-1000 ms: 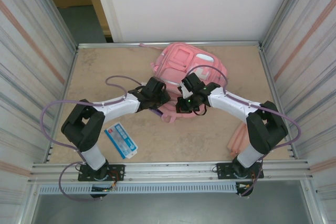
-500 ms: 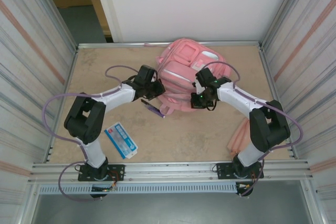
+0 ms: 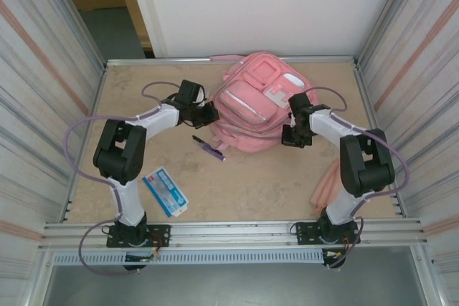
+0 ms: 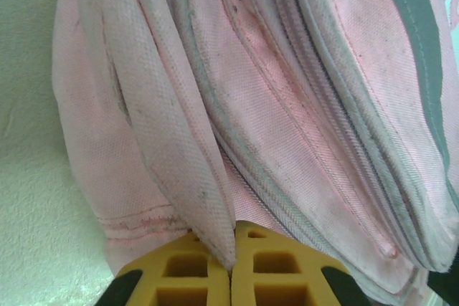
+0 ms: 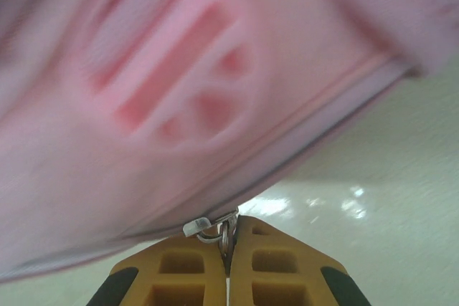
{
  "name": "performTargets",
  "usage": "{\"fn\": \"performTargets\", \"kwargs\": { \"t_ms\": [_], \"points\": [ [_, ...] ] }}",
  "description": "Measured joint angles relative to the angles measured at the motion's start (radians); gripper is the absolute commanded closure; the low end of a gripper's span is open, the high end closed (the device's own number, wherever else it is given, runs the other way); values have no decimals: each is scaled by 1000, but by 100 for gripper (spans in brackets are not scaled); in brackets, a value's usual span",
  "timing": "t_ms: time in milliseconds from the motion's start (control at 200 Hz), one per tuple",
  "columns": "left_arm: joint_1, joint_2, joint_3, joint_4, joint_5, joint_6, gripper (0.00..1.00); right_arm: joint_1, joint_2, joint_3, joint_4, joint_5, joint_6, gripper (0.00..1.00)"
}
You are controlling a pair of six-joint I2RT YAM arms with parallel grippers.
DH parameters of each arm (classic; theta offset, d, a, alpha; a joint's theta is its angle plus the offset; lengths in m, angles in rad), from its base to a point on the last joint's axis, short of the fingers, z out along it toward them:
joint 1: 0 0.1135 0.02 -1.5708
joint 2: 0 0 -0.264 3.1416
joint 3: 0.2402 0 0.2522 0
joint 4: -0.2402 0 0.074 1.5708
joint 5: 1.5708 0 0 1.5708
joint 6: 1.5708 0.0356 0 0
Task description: Pack books, pencil case, and school supplies into a backpack
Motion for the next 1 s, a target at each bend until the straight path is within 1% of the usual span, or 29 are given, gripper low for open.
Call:
{"fn": "performTargets", "kwargs": {
  "t_ms": [95,195,391,451,671,842,1002],
  "points": [
    [0,0,3,-16,19,18,100,-17,89,46,-2,37,-34,95],
    [9,0,14,-40,69,24,100,-16,138,112,-16,83,-74,93],
    [17,0,27,-79,133,55,100,-20,171,158,-39,188,-141,92],
    [17,0,37,-98,146,67,100,-30,172,158,-41,205,-156,91],
    [17,0,68,-148,170,106,100,-76,168,161,-40,179,-205,89],
    [17,-8,71,-168,200,115,100,-124,165,176,-41,107,-222,83],
    [17,-16,72,-190,208,122,100,-148,165,192,-32,77,-248,73]
  ]
}}
